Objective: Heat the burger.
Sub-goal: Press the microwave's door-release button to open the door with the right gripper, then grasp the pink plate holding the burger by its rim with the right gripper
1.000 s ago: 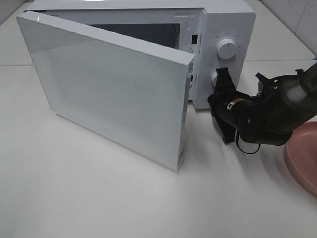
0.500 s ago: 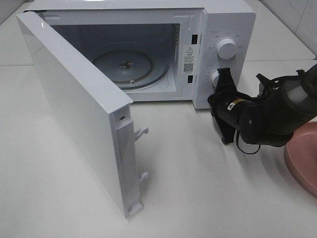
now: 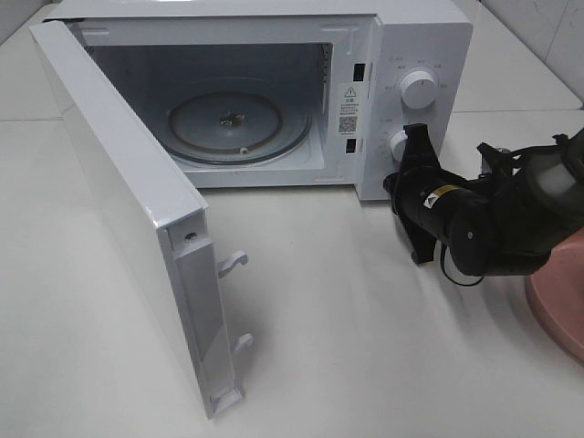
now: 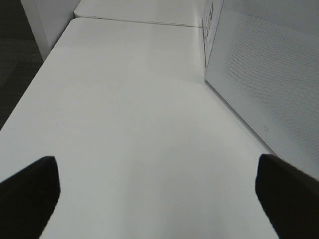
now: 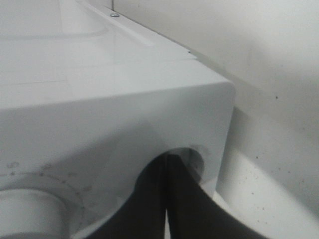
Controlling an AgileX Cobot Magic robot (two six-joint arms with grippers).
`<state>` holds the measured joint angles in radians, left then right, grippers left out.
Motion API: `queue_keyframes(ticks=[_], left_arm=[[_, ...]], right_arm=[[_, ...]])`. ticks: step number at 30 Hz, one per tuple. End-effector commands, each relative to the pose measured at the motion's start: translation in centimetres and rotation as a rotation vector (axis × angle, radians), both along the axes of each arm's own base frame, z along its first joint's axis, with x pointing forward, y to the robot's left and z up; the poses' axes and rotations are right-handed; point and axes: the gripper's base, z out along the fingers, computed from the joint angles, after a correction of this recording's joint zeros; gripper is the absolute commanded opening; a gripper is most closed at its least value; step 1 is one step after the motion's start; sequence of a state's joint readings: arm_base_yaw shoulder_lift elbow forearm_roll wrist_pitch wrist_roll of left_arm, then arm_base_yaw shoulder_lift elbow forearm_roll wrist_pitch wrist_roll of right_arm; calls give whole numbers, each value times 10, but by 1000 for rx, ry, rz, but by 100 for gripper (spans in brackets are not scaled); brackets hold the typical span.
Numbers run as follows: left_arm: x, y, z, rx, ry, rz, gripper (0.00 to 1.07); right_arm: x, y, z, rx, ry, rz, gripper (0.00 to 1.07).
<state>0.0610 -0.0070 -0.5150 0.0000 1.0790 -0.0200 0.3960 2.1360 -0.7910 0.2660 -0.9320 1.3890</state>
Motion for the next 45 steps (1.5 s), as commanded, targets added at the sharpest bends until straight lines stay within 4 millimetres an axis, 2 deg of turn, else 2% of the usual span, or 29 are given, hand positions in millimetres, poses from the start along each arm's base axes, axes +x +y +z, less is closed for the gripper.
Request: queue_keyframes(ticks=[1, 10, 20, 30, 33, 35, 36, 39, 41, 42, 43, 44, 45], left_arm=[[-2, -1, 1, -4, -22, -11, 100], [-2, -1, 1, -4, -22, -11, 100], [-2, -1, 1, -4, -22, -11, 100], [-2, -1, 1, -4, -22, -11, 100], [-2, -1, 1, -4, -22, -11, 100], [-2, -1, 1, -4, -22, -11, 100], [-2, -1, 1, -4, -22, -11, 100], [-2, -1, 1, -4, -22, -11, 100], [-2, -1, 1, -4, -22, -11, 100], [-2, -1, 1, -4, -22, -11, 100], [-2, -1, 1, -4, -22, -11, 100], [-2, -1, 1, -4, -22, -11, 100], [-2, -1, 1, -4, -22, -11, 100]], right_arm=[[4, 4, 19, 21, -129, 56, 0], [-14, -1, 5, 11, -40, 69, 0], [-29, -8, 3, 10, -21, 56, 0], [-48, -16, 20, -17, -37, 69, 0], [-56, -19, 28, -85, -56, 102, 0], [-73, -26, 36, -199, -50, 157, 0], [-73, -26, 36, -199, -50, 157, 0], [-93, -35, 52, -357, -37, 222, 0], [-98, -37, 56, -392, -33, 244, 0], [-105, -39, 66, -484, -21, 302, 0], [-105, -39, 66, -484, -21, 302, 0], [-111, -41, 79, -569, -8, 361, 0], [-114, -42, 83, -614, -1, 395, 0]])
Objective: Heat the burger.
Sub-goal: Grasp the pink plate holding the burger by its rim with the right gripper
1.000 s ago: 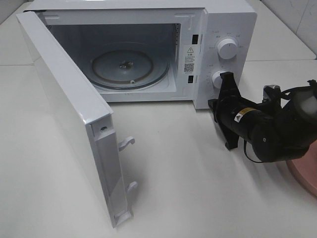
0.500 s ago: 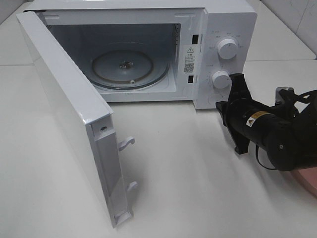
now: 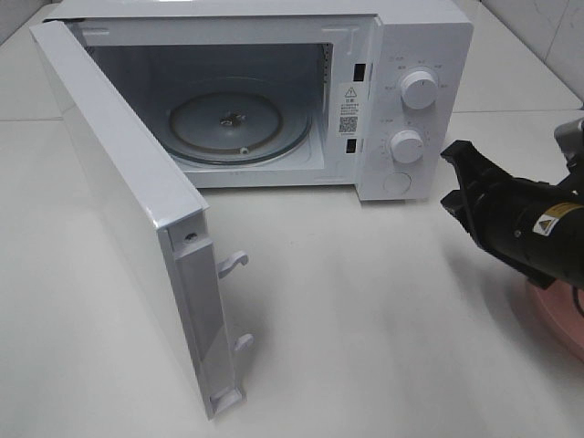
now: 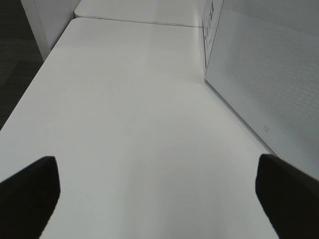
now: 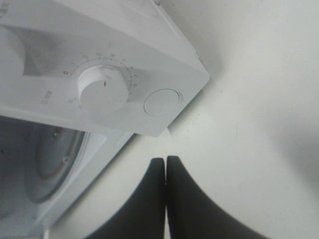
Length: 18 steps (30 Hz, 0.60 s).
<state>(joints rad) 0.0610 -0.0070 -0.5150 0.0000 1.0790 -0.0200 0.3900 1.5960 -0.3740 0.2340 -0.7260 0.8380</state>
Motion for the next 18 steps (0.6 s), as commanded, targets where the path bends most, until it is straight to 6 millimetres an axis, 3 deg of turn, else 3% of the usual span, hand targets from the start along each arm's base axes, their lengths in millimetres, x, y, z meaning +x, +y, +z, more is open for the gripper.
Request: queue_keyframes(ticks=[1, 3, 6, 8, 14, 16, 17, 18], left_arm=[[-2, -1, 1, -4, -22, -11, 100], [-2, -1, 1, -4, -22, -11, 100], [-2, -1, 1, -4, -22, -11, 100], [-2, -1, 1, -4, -22, -11, 100], [-2, -1, 1, -4, -22, -11, 100], [-2, -1, 1, -4, -22, -11, 100], [-2, -1, 1, -4, -22, -11, 100], [-2, -1, 1, -4, -22, -11, 100]], right_arm=[[-9, -1, 12, -141, 20, 96, 0], [-22, 0, 29, -395, 104, 346, 0], [-24, 2, 34, -435, 120, 410, 0], [-33, 9, 46, -578, 250, 719, 0], [-35, 11, 55, -604, 361, 826, 2], [-31, 8, 61, -657, 376, 812, 17], [-31, 8, 61, -657, 376, 812, 17], [-30, 7, 62, -684, 375, 823, 24]])
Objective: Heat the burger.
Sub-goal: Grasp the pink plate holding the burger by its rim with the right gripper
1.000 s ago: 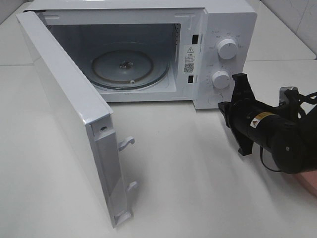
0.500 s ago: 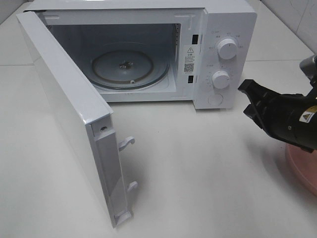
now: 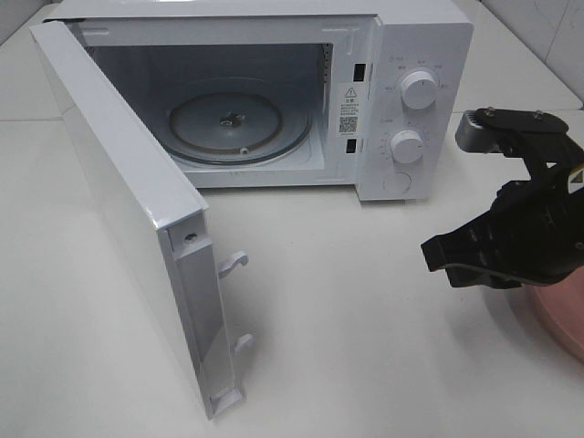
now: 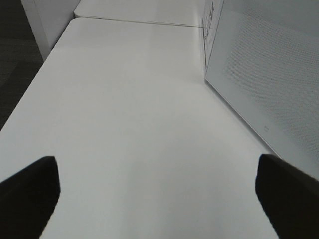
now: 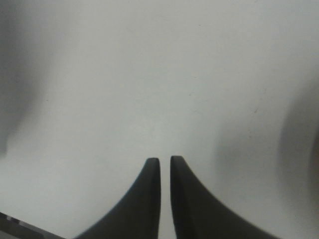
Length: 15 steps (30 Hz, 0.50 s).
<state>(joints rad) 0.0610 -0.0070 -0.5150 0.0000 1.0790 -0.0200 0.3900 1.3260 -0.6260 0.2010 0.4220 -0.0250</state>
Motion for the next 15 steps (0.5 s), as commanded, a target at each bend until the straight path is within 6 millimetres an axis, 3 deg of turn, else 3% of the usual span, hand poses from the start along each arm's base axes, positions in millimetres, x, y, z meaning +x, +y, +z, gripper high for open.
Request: queue_keyframes(ticks=[1, 2, 3, 4, 5, 7, 10, 12, 15], left_arm=[[-2, -1, 1, -4, -22, -11, 100], [-2, -1, 1, -4, -22, -11, 100], [-2, -1, 1, -4, -22, -11, 100], [-2, -1, 1, -4, -22, -11, 100], [-2, -1, 1, -4, -22, -11, 100], [-2, -1, 1, -4, -22, -11, 100], [-2, -1, 1, -4, -22, -11, 100], [-2, -1, 1, -4, -22, -11, 100], [-2, -1, 1, -4, -22, -11, 100]], right_arm=[[1, -5, 5, -77, -6, 43, 40], [1, -5, 5, -77, -6, 43, 40], [1, -5, 5, -83, -4, 47, 51], [1, -5, 5, -87, -2, 49, 72], [1, -5, 5, -87, -2, 49, 72], [5, -7, 0, -94, 20, 33, 101], [8, -11, -4, -100, 40, 14, 101], [16, -25, -26, -146, 168, -38, 100], [24, -32, -35, -200, 226, -32, 99]])
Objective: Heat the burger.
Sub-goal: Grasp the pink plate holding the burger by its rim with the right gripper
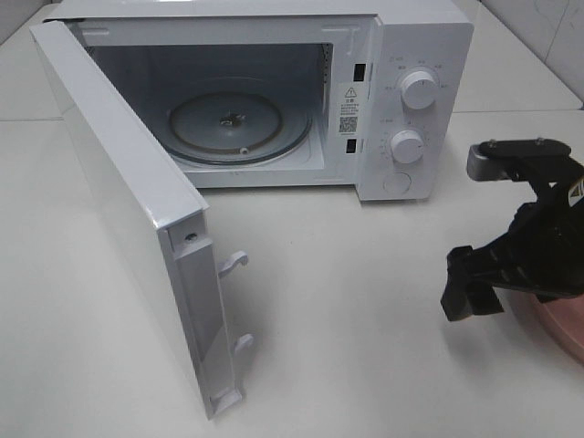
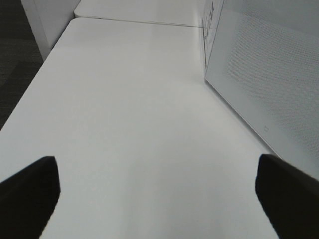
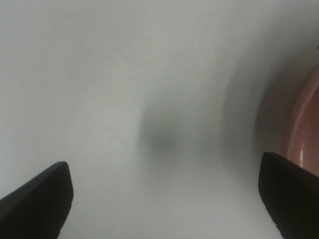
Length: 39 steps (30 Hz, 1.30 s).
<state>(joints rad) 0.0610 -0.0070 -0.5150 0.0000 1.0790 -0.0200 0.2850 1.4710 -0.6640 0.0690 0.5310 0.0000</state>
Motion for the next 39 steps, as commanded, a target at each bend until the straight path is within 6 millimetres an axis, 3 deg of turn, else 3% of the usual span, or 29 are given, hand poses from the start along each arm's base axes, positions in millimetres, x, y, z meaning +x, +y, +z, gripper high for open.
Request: queue_keyframes(ticks=[1, 14, 28, 34, 36, 39], left_arm=[[-2, -1, 1, -4, -22, -11, 100], [-2, -1, 1, -4, -22, -11, 100], [-2, -1, 1, -4, -22, -11, 100], [-2, -1, 1, -4, -22, -11, 100], [-2, -1, 1, -4, -22, -11, 100], [-2, -1, 1, -4, -22, -11, 100]], right_arm=[[10, -8, -8, -56, 56, -6, 99], [41, -43, -32, -145, 187, -87, 96], [49, -58, -55, -160, 259, -93, 90], [55, -57, -58, -147, 195, -93, 79], [58, -56, -58, -140, 165, -97, 67], [58, -56, -58, -140, 162, -99, 66]])
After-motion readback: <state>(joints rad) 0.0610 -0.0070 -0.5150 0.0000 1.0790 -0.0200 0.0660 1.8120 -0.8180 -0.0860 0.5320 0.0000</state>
